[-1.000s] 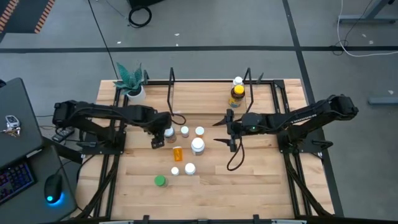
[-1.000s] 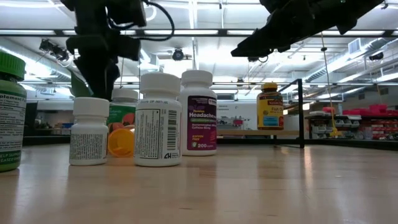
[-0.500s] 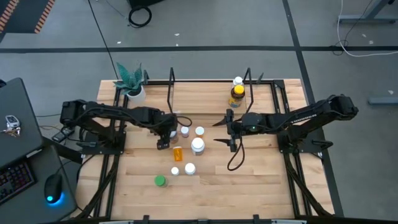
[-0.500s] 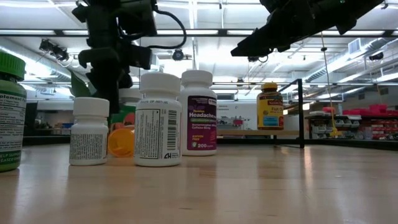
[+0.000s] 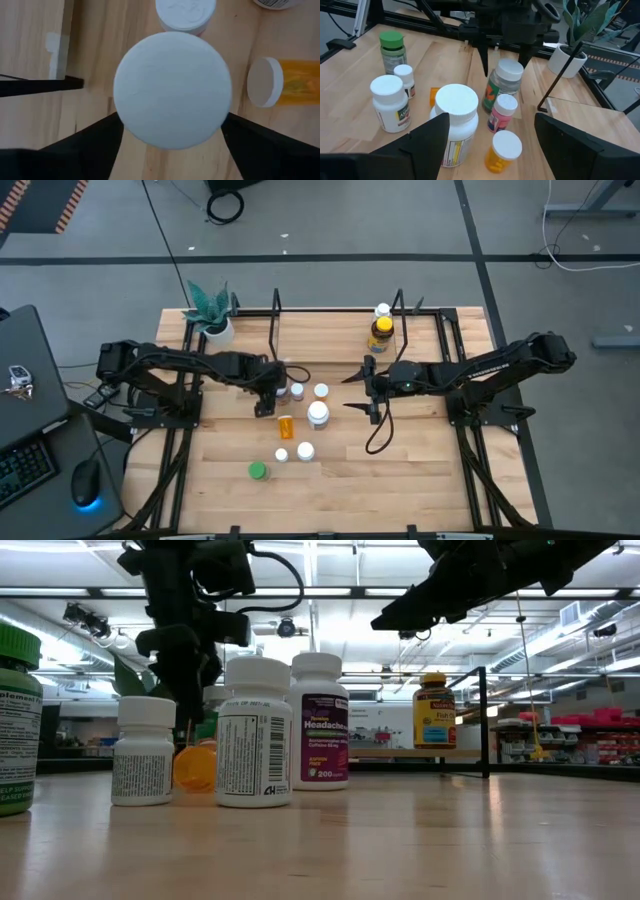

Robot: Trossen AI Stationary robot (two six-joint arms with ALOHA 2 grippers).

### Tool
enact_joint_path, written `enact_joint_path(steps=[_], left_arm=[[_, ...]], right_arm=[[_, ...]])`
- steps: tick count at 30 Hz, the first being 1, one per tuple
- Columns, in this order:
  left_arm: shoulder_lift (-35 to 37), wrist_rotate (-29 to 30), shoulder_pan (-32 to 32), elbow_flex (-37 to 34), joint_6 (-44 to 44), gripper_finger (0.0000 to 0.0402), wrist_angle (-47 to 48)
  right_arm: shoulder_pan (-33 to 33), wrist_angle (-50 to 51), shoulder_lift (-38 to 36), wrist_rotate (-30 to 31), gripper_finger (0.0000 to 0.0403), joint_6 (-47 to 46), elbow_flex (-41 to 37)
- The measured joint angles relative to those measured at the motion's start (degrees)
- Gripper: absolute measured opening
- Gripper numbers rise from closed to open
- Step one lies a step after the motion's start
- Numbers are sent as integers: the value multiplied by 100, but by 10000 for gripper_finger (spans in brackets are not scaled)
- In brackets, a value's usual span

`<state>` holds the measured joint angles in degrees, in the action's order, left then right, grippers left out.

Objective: Pick and place medicine bottles onto shelf by color
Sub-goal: Put the white-green pill bottle on the shelf, then put the white-green bottle on the shelf

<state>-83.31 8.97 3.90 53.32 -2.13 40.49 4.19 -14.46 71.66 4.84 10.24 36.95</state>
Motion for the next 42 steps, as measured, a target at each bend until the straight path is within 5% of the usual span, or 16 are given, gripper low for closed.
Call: enact_joint_path(steps=[6, 16, 32, 42], left_arm=[[0, -15, 0, 3, 76, 396, 180], [7, -15, 7, 706, 440, 393, 402], [-498, -22, 7, 721, 753, 396, 79], [-789, -24, 120, 715, 752, 355, 90]], right_arm=[[0, 0, 0, 0, 299, 0, 0], [0, -30, 0, 0, 299, -1, 0], [79, -61, 2, -48, 299, -22, 2], [125, -91, 2, -48, 299, -13, 2]])
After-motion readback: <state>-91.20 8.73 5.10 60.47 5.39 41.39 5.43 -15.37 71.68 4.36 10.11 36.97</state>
